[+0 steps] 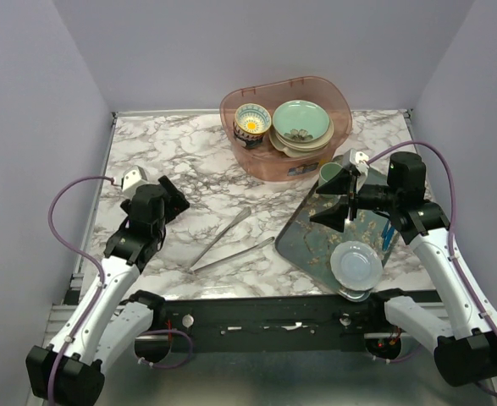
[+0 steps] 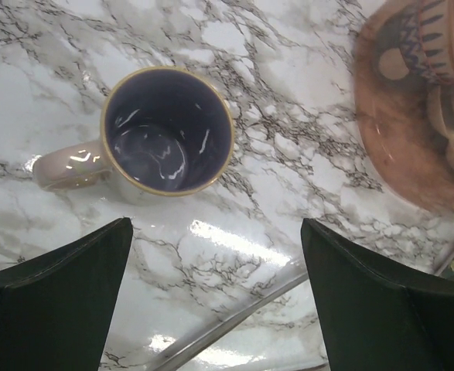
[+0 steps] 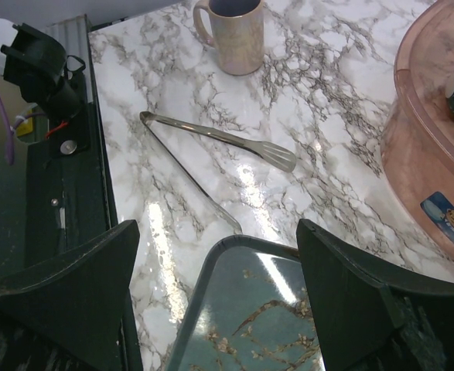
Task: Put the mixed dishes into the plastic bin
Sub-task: Pick up the cup at the center of the board.
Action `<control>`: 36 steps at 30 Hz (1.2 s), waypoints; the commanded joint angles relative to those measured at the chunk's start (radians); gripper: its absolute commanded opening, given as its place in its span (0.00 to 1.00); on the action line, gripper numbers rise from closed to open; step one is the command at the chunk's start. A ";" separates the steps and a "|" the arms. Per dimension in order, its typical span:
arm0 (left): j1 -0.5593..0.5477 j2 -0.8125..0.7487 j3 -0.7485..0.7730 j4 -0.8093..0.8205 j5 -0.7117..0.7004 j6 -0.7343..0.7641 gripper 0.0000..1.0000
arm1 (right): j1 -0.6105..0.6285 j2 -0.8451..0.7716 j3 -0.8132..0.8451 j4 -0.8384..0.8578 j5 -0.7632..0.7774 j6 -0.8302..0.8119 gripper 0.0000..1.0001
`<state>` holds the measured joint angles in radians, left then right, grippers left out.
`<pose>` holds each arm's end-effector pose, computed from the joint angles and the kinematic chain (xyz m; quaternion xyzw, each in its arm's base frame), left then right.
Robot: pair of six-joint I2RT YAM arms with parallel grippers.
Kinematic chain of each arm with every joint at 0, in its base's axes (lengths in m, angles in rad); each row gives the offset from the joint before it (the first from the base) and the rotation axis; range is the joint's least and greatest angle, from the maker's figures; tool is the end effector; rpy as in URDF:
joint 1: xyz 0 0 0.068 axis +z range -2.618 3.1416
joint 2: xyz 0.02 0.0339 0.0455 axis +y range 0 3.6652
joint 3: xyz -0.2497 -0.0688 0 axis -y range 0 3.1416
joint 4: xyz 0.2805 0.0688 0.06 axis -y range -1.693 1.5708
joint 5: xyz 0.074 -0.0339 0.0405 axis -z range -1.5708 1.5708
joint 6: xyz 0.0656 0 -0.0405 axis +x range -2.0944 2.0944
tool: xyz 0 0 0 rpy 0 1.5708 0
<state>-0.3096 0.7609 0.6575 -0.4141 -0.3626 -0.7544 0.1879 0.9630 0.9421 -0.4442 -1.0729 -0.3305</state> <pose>0.2376 -0.0516 0.2495 -0.2760 0.8094 -0.1165 0.5051 0.2380 0.1039 0.3254 -0.4469 0.6383 0.4017 0.4812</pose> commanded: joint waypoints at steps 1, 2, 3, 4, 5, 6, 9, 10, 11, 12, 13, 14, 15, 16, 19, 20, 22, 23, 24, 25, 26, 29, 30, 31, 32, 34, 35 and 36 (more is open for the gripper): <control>0.044 0.087 0.085 -0.017 -0.114 0.001 0.99 | -0.005 -0.003 -0.011 -0.016 -0.032 -0.005 0.91; 0.059 0.112 0.129 -0.022 -0.110 0.029 0.99 | -0.005 -0.003 -0.011 -0.016 -0.033 -0.007 0.91; 0.090 0.135 0.155 -0.029 -0.104 0.099 0.98 | -0.005 -0.003 -0.011 -0.016 -0.033 -0.005 0.91; 0.095 0.187 0.178 -0.029 -0.081 0.171 0.98 | -0.005 -0.003 -0.011 -0.016 -0.033 -0.005 0.91; 0.096 0.213 0.226 -0.037 -0.082 0.220 0.98 | -0.005 -0.004 -0.012 -0.014 -0.033 -0.005 0.91; 0.099 0.242 0.255 -0.087 -0.090 0.254 0.98 | -0.005 -0.003 -0.011 -0.016 -0.033 -0.005 0.91; 0.106 0.337 0.327 -0.135 -0.072 0.444 0.96 | -0.007 -0.003 -0.011 -0.014 -0.038 -0.004 0.91; 0.116 0.353 0.330 -0.126 -0.061 0.514 0.94 | -0.005 -0.001 -0.011 -0.016 -0.041 -0.002 0.91; 0.119 0.354 0.324 -0.117 -0.029 0.547 0.94 | -0.005 0.005 -0.011 -0.016 -0.050 -0.001 0.91; 0.130 0.354 0.323 -0.108 -0.004 0.575 0.92 | -0.005 0.006 -0.011 -0.016 -0.053 -0.001 0.91; 0.142 0.362 0.323 -0.098 0.014 0.599 0.90 | -0.005 0.005 -0.012 -0.016 -0.056 -0.001 0.91; 0.171 0.371 0.332 -0.103 0.025 0.628 0.88 | -0.007 0.005 -0.012 -0.016 -0.056 0.001 0.91; 0.182 0.380 0.336 -0.110 0.049 0.648 0.84 | -0.005 0.003 -0.012 -0.016 -0.056 0.001 0.91; 0.191 0.397 0.340 -0.115 0.062 0.674 0.83 | -0.005 0.002 -0.012 -0.016 -0.056 0.001 0.91; 0.231 0.428 0.327 -0.091 0.203 0.750 0.73 | -0.005 -0.001 -0.012 -0.016 -0.059 0.002 0.91; 0.243 0.439 0.315 -0.081 0.224 0.777 0.72 | -0.005 0.000 -0.012 -0.016 -0.062 0.002 0.91; 0.286 0.474 0.317 -0.081 0.278 0.787 0.69 | -0.005 0.003 -0.014 -0.016 -0.067 0.005 0.91; 0.297 0.486 0.323 -0.083 0.309 0.794 0.68 | -0.005 0.005 -0.014 -0.016 -0.074 0.007 0.91; 0.326 0.495 0.324 -0.086 0.344 0.809 0.63 | -0.005 0.005 -0.014 -0.016 -0.076 0.007 0.91; 0.334 0.503 0.324 -0.077 0.362 0.810 0.63 | -0.007 0.006 -0.014 -0.016 -0.079 0.007 0.91; 0.343 0.520 0.324 -0.074 0.385 0.810 0.63 | -0.005 0.006 -0.016 -0.014 -0.084 0.007 0.91; 0.385 0.561 0.336 -0.071 0.424 0.802 0.58 | -0.005 0.005 -0.016 -0.016 -0.088 0.007 0.91; 0.392 0.575 0.341 -0.069 0.444 0.802 0.49 | -0.005 0.005 -0.016 -0.016 -0.090 0.007 0.91; 0.403 0.604 0.346 -0.072 0.456 0.797 0.46 | -0.007 0.003 -0.016 -0.014 -0.090 0.008 0.91; 0.405 0.621 0.362 -0.080 0.482 0.796 0.45 | -0.005 0.002 -0.016 -0.016 -0.091 0.008 0.91; 0.406 0.652 0.375 -0.094 0.502 0.794 0.39 | -0.007 -0.001 -0.016 -0.016 -0.093 0.007 0.91; 0.408 0.675 0.381 -0.094 0.513 0.791 0.37 | -0.007 -0.003 -0.016 -0.016 -0.091 0.008 0.91; 0.408 0.681 0.384 -0.097 0.519 0.790 0.37 | -0.005 -0.006 -0.016 -0.016 -0.091 0.005 0.91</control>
<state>0.0906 1.3949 0.9993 -0.4999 0.0505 0.0292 0.1879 0.9665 0.9394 -0.4469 -1.1343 -0.3302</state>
